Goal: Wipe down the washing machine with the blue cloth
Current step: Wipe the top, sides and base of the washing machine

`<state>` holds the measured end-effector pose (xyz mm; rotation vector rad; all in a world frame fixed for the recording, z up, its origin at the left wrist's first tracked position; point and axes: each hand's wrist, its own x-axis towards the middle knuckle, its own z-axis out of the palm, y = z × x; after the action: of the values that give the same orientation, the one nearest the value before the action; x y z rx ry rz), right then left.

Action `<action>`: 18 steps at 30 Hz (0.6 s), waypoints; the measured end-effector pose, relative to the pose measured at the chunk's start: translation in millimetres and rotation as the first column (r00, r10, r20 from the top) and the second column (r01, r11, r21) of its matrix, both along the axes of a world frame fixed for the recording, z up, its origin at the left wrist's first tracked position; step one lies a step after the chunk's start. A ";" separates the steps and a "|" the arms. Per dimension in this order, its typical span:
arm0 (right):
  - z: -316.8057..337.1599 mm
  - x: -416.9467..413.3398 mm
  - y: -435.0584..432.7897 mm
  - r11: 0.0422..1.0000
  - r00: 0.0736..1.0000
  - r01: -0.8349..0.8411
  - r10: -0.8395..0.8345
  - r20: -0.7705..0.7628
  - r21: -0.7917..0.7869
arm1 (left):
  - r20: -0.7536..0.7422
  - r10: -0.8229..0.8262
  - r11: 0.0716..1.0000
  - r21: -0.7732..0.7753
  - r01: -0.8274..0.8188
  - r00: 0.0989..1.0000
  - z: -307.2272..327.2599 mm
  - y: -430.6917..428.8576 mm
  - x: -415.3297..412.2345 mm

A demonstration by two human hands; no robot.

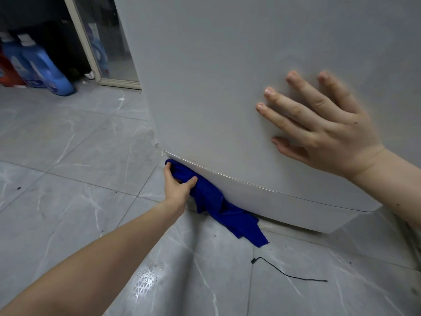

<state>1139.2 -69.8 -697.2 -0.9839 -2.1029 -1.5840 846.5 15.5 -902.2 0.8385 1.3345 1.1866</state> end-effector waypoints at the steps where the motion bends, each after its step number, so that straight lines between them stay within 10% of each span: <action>1: -0.4 -0.4 1.0 1.000 1.000 -0.004 0.004 -0.002 -0.002 | 0.018 -0.006 1.000 -0.019 0.007 1.000 -5.4 0.3 2.3; 18: -1.1 1.3 -0.7 1.000 1.000 0.002 -0.002 0.003 0.004 | 0.114 -0.041 0.977 -0.202 0.064 0.993 -19.7 -21.1 44.2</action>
<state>1140.5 -70.5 -698.4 -0.9834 -2.1010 -1.5905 890.7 -5.6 -921.9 0.6472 1.3112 1.0192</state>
